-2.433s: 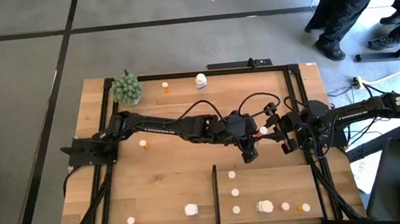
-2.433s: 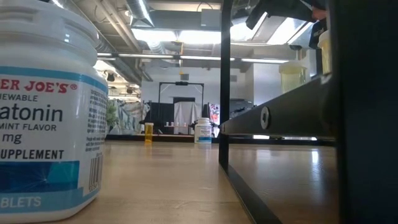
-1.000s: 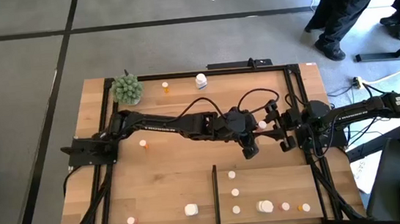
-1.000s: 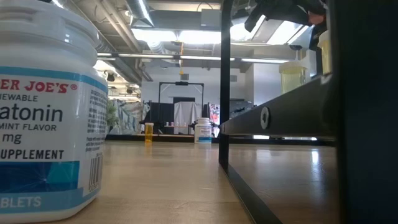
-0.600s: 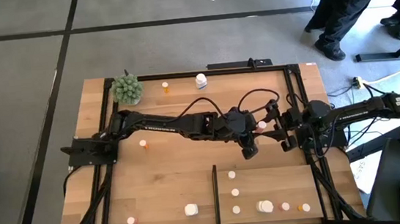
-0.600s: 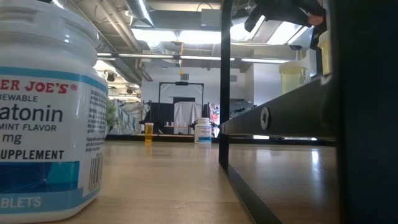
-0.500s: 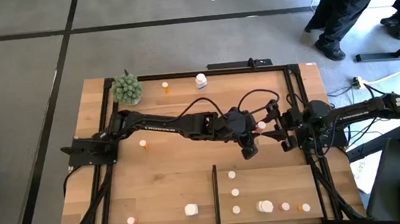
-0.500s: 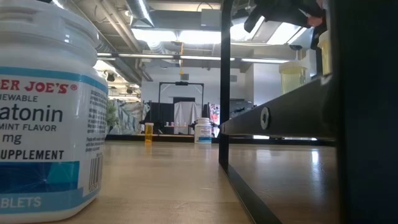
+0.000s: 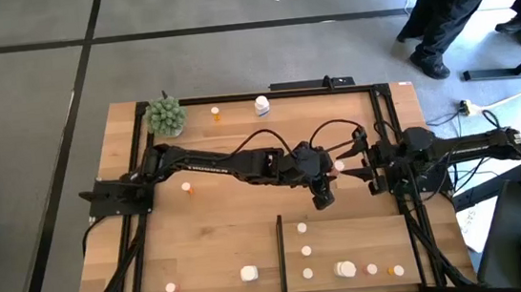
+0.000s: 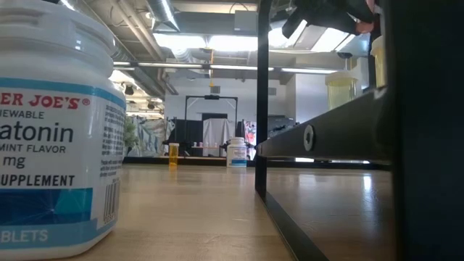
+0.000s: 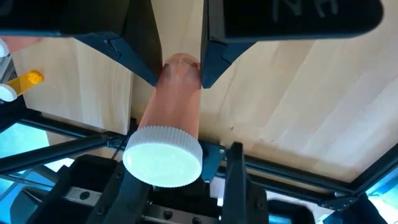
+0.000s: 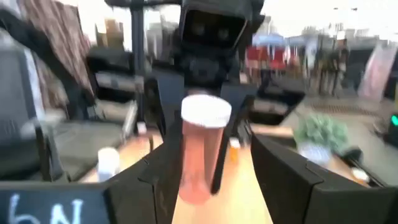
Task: Pick and place medicine bottles onto shelf by color
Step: Put the top pink pill bottle on the shelf aligned with the other pink pill bottle
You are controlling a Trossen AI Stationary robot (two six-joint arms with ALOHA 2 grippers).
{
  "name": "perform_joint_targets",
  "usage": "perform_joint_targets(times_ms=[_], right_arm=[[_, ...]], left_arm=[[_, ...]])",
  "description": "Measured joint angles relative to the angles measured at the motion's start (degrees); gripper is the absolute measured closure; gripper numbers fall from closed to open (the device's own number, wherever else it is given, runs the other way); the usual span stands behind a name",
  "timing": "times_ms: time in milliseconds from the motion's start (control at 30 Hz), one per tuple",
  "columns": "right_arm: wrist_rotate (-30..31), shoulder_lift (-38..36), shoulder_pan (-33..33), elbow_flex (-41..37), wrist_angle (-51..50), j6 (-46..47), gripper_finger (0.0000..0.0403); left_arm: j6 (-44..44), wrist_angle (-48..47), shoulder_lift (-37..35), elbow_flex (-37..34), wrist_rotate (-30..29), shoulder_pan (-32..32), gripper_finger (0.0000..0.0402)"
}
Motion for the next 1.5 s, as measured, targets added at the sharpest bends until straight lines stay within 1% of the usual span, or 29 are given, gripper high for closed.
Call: perform_joint_targets(times_ms=[133, 233, 333, 433, 567, 633, 733, 833, 867, 1000, 1100, 1167, 1367, 1500], right_arm=[[2.3, -0.2, 0.0, 8.3, -20.3, -3.7, 0.0212], [2.5, 0.0, 0.0, 14.3, -32.6, -4.8, 0.0212], [2.5, -0.1, 0.0, 19.6, -41.8, -3.7, 0.0212], [2.4, 0.0, 0.0, 24.1, -47.8, -1.4, 0.0212], [2.0, 1.5, 0.0, 28.6, -51.1, 4.7, 0.0212], [0.8, 3.2, 0.0, 30.2, -52.9, 6.0, 0.0212], [-1.2, 6.1, 0.0, 32.0, -54.4, 5.8, 0.0212], [-1.5, 9.3, 0.0, 33.2, -54.9, 5.8, 0.0212], [-1.6, 10.4, 0.0, 33.6, -54.9, 5.7, 0.0212], [-3.3, 14.6, 0.0, 34.3, -54.9, 5.3, 0.0212], [-4.7, 17.2, 0.0, 34.4, -55.6, 4.2, 0.0212], [-5.2, 18.4, 0.0, 34.4, -55.5, 4.2, 0.0212], [-10.6, 20.7, 0.1, 34.4, -55.7, 4.2, 0.0212], [-10.8, 21.9, 1.1, 34.4, -55.7, 3.0, 0.0212]], left_arm=[[0.0, -0.1, 0.0, 0.0, -0.1, 0.1, 0.0331], [0.4, -0.4, -0.1, 0.0, 0.0, 0.0, 0.0331], [1.5, -1.6, -0.1, 0.0, 0.5, 0.0, 0.0331], [1.9, -1.5, -0.1, 0.0, 1.4, 0.0, 0.0331], [4.9, -1.7, -0.1, 0.0, 1.9, 0.0, 0.0331], [5.1, -1.6, 0.4, 0.1, 1.9, -0.2, 0.0331], [5.6, -2.1, 0.9, 0.0, 2.0, -0.4, 0.0331], [5.7, -0.5, 2.5, 0.3, 1.8, -0.7, 0.0331], [5.7, -1.6, 2.7, 0.0, 1.8, -0.7, 0.0331], [5.4, 0.0, 4.2, 0.2, 1.7, -1.2, 0.0331], [4.2, -0.5, 4.4, 0.0, 2.0, -1.6, 0.0331], [4.2, -0.3, 4.3, 0.0, 1.9, -2.0, 0.0331], [4.4, -0.4, 4.3, 0.0, 1.3, -1.8, 0.0331], [4.4, -0.5, 4.3, 0.0, 1.4, -1.9, 0.0331]])
